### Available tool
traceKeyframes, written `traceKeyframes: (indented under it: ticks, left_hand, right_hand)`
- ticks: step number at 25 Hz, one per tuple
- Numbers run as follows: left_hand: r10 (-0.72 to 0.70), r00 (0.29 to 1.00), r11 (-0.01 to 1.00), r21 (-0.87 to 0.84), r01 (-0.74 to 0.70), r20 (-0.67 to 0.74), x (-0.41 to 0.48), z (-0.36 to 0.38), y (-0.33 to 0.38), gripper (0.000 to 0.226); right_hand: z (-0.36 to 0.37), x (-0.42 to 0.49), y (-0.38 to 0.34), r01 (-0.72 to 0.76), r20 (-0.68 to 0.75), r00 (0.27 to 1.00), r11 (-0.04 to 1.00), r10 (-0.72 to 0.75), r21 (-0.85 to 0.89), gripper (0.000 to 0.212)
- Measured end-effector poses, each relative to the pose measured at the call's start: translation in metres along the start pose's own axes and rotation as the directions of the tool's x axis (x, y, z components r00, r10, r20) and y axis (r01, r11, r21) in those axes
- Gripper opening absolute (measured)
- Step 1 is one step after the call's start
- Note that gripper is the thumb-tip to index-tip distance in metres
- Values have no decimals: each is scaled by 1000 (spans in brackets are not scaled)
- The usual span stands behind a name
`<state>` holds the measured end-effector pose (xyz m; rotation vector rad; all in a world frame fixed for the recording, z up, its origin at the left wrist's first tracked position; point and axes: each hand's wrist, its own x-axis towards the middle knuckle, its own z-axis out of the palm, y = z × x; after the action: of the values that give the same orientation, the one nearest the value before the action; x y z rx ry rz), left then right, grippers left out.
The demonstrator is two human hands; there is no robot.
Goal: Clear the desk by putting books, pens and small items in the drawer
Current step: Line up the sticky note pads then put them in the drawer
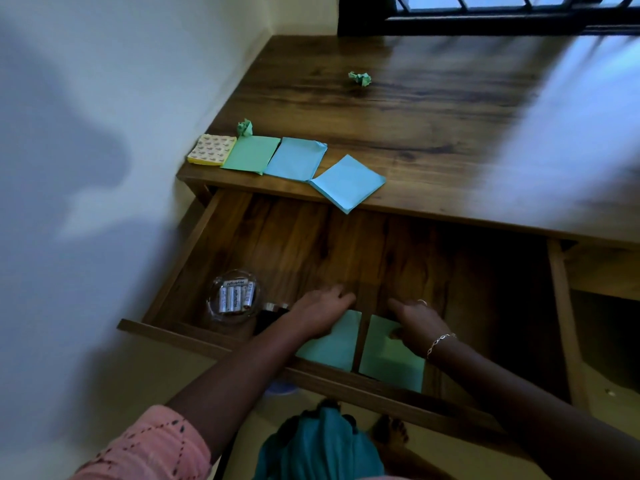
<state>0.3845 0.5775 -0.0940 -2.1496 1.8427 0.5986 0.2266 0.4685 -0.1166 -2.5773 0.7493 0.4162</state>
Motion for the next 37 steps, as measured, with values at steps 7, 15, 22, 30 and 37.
traceKeyframes:
  ticks: [7,15,22,30,37]
  left_hand:
    - [-30,999,999,19,30,-32,2,5,0,69]
    - [-4,997,997,79,9,-72,2,5,6,67]
    - [0,918,996,84,37,-398,2,-16,-19,48]
    - [-110,802,970,112,216,-587,30,-97,-112,84]
    - [-214,890,953,116,281,-403,56,-111,-133,71]
  right_hand:
    - [6,2,-7,-28,-24,999,999,28,-20,47]
    - [7,2,-5,-44,-48,998,999,43,-12,51]
    - [-28,11,-16,98,-486,861,986,-151,-133,37]
    - [-117,86,-73,112,-580,778,963,-239,-247,38]
    - [-123,119,-86,-91,-296,955,975,27,-202,57]
